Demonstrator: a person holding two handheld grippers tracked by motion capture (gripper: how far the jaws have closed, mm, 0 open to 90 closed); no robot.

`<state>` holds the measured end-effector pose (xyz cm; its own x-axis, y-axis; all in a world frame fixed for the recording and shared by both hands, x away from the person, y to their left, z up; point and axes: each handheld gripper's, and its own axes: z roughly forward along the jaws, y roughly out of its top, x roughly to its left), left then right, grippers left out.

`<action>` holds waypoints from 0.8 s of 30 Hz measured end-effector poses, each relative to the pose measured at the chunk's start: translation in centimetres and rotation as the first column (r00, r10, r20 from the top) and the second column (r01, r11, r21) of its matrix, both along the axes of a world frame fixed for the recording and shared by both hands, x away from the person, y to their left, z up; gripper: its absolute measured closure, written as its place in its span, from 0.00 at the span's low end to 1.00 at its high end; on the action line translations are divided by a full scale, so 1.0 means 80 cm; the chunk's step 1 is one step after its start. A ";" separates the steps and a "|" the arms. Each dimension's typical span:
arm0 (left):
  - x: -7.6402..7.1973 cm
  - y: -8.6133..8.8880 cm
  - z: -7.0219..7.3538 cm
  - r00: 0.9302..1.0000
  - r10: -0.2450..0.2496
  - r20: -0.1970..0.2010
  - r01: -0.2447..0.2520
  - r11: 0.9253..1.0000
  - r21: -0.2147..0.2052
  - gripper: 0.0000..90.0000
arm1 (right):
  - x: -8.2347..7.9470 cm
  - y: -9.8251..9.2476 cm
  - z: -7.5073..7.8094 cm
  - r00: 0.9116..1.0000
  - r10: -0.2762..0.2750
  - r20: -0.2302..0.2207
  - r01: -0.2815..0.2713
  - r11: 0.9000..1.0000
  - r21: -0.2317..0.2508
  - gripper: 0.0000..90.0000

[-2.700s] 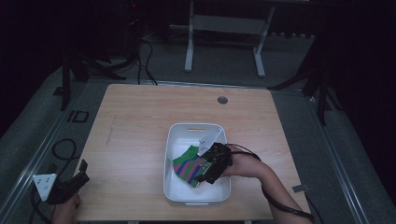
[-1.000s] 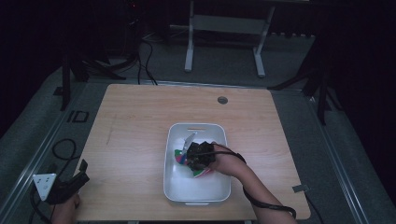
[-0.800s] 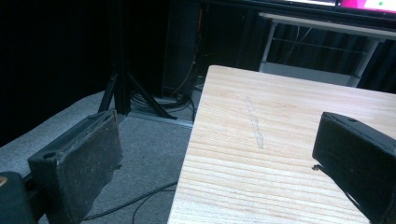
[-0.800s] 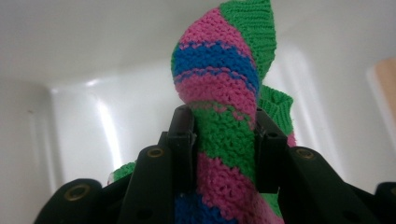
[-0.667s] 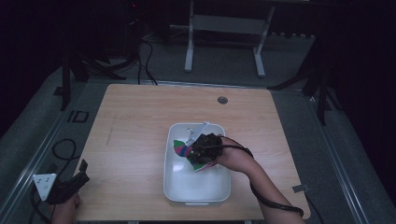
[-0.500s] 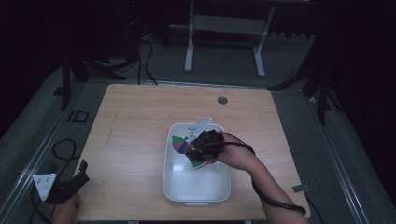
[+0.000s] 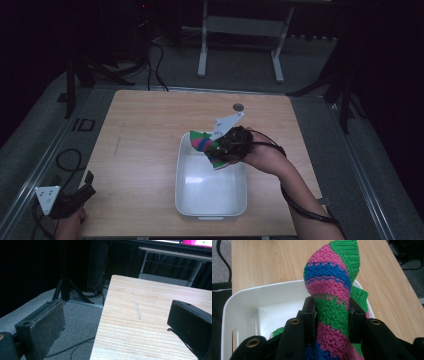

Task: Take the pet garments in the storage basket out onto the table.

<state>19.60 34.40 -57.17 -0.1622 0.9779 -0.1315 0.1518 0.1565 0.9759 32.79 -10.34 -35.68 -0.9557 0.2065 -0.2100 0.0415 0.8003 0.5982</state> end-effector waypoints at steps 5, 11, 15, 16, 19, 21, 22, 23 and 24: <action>0.000 0.000 0.000 1.000 -0.001 0.000 0.001 1.000 -0.003 0.02 | 0.003 -0.019 0.007 0.999 -0.028 0.017 0.028 1.000 0.011 0.73; 0.000 0.000 0.000 1.000 0.000 -0.001 0.000 1.000 0.002 0.02 | 0.010 -0.054 0.014 0.996 -0.086 0.034 0.085 0.996 0.032 0.73; 0.000 0.000 0.000 1.000 -0.001 -0.002 0.001 1.000 0.003 0.02 | 0.017 -0.088 0.012 0.989 -0.146 0.037 0.146 0.989 0.024 0.73; 0.000 0.000 0.000 1.000 -0.001 -0.002 0.001 1.000 0.003 0.02 | 0.018 -0.091 0.011 0.988 -0.152 0.036 0.151 0.988 0.023 0.73; 0.000 0.000 0.000 1.000 -0.001 -0.002 0.001 1.000 0.004 0.02 | 0.020 -0.105 0.010 0.984 -0.174 0.035 0.174 0.985 0.024 0.73; 0.000 0.000 0.000 1.000 0.000 -0.001 0.000 1.000 0.003 0.02 | 0.021 -0.120 0.009 0.980 -0.199 0.029 0.198 0.980 0.022 0.73; 0.000 0.000 0.000 1.000 0.000 -0.001 0.000 1.000 0.003 0.02 | 0.022 -0.132 0.008 0.976 -0.216 0.032 0.215 0.976 0.024 0.73; 0.000 -0.001 0.000 1.000 0.001 -0.001 -0.001 1.000 0.003 0.02 | 0.022 -0.132 0.008 0.976 -0.216 0.032 0.215 0.976 0.024 0.73; 0.000 -0.001 0.000 1.000 0.001 -0.001 -0.001 1.000 0.003 0.02 | 0.022 -0.138 0.008 0.974 -0.227 0.027 0.226 0.974 0.025 0.73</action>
